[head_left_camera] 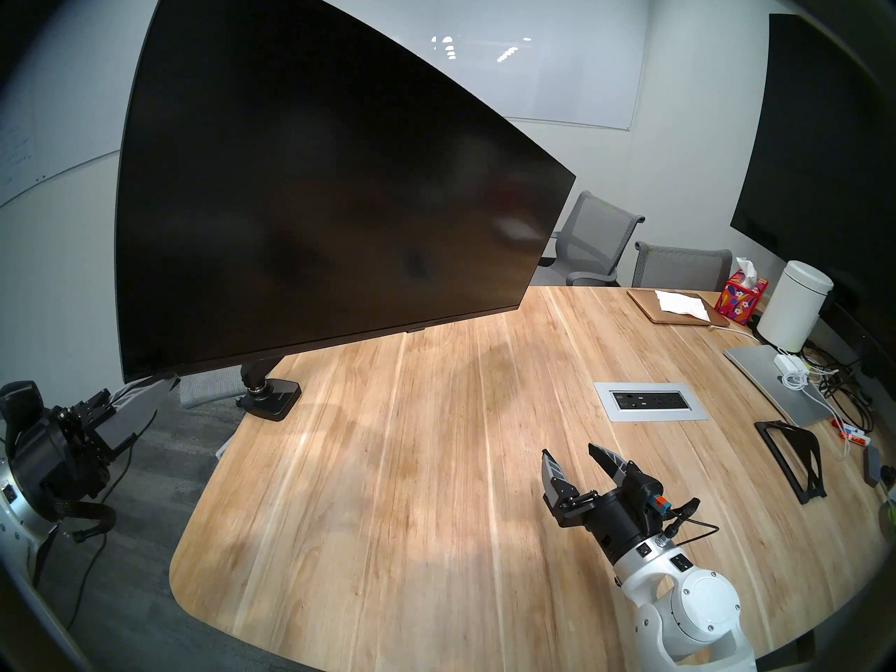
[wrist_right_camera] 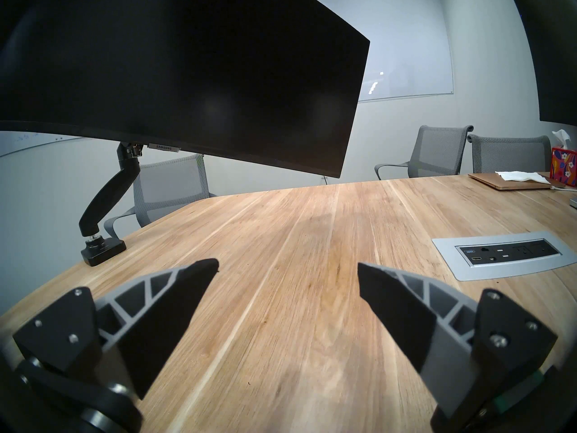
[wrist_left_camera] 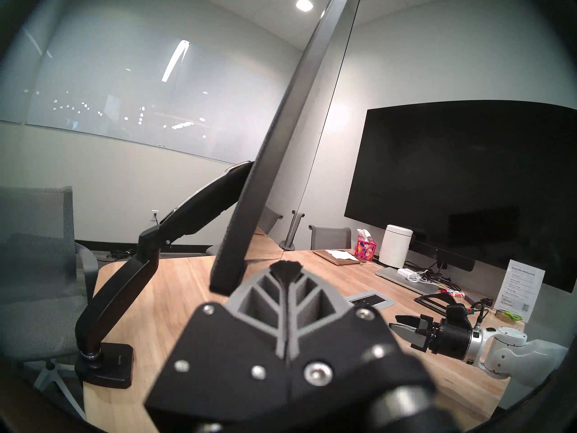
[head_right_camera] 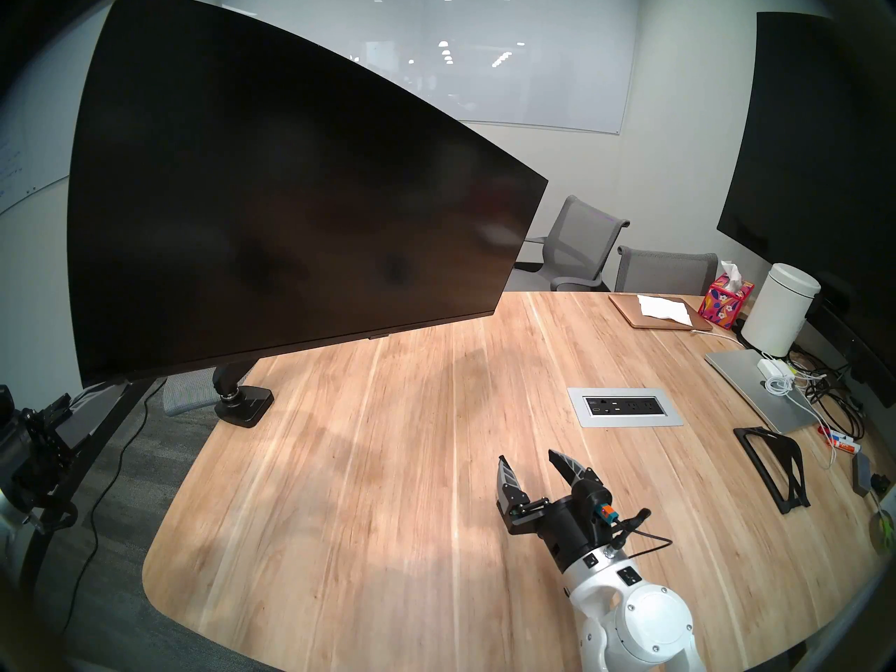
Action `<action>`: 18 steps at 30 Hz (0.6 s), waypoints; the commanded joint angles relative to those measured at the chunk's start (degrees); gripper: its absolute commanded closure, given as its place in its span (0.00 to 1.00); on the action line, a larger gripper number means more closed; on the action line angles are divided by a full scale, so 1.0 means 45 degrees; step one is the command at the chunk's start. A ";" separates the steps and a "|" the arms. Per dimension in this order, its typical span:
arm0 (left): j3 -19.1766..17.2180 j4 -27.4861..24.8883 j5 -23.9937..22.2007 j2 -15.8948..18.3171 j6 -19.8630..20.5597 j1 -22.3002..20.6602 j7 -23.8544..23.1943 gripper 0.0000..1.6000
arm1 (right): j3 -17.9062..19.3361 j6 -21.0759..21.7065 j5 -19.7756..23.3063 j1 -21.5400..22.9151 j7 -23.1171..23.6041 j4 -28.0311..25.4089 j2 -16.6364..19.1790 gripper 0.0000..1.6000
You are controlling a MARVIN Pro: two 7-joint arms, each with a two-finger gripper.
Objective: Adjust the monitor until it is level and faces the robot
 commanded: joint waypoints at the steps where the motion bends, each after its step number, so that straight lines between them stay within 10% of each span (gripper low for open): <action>1: 0.0012 0.0057 0.0002 0.0122 0.0032 -0.0261 0.0348 1.00 | 0.0027 0.0002 -0.0014 0.0029 -0.0015 -0.0259 0.0009 0.00; 18: 0.0072 0.0746 -0.0140 0.0669 0.0421 -0.1213 0.1325 1.00 | 0.0033 0.0002 -0.0022 0.0030 -0.0002 -0.0258 -0.0005 0.00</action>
